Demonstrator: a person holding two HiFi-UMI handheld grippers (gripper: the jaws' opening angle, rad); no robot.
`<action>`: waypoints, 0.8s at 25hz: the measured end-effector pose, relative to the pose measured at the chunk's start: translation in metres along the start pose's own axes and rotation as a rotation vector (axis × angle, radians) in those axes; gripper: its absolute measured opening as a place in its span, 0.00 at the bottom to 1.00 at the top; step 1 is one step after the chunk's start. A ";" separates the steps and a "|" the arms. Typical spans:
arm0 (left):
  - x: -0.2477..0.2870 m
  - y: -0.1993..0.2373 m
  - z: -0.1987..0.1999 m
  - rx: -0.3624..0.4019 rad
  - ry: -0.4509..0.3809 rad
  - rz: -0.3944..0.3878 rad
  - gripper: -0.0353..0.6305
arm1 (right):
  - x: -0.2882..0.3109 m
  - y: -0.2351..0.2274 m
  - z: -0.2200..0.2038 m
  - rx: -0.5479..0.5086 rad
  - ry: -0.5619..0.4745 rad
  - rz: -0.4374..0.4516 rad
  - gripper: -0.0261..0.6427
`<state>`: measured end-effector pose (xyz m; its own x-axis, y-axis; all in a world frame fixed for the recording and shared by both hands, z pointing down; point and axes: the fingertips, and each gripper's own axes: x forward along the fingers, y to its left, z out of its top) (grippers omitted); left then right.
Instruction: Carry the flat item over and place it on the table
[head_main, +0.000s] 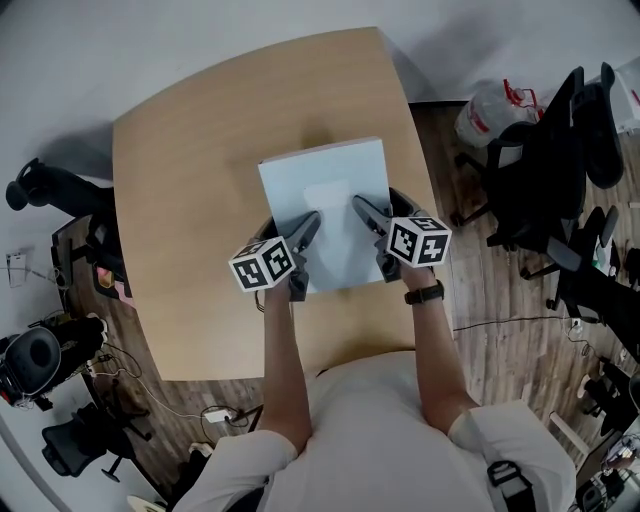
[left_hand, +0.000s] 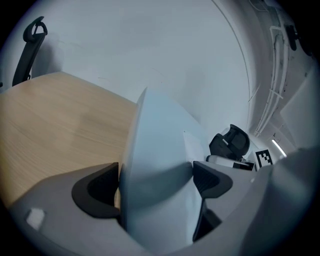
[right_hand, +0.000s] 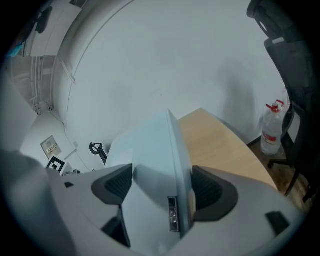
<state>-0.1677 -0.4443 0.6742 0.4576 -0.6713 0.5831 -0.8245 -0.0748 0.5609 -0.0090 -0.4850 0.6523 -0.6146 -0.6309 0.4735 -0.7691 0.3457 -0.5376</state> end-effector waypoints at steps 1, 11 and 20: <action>0.002 0.002 -0.002 -0.008 0.004 0.003 0.74 | 0.001 -0.002 -0.003 0.003 0.007 -0.005 0.54; 0.020 0.017 -0.022 -0.075 0.029 0.031 0.74 | 0.010 -0.021 -0.023 0.031 0.058 -0.024 0.54; 0.031 0.029 -0.035 -0.112 0.062 0.061 0.74 | 0.020 -0.032 -0.039 0.046 0.102 -0.033 0.54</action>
<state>-0.1660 -0.4412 0.7297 0.4299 -0.6252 0.6514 -0.8107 0.0504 0.5833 -0.0036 -0.4813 0.7064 -0.6058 -0.5664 0.5588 -0.7816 0.2922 -0.5511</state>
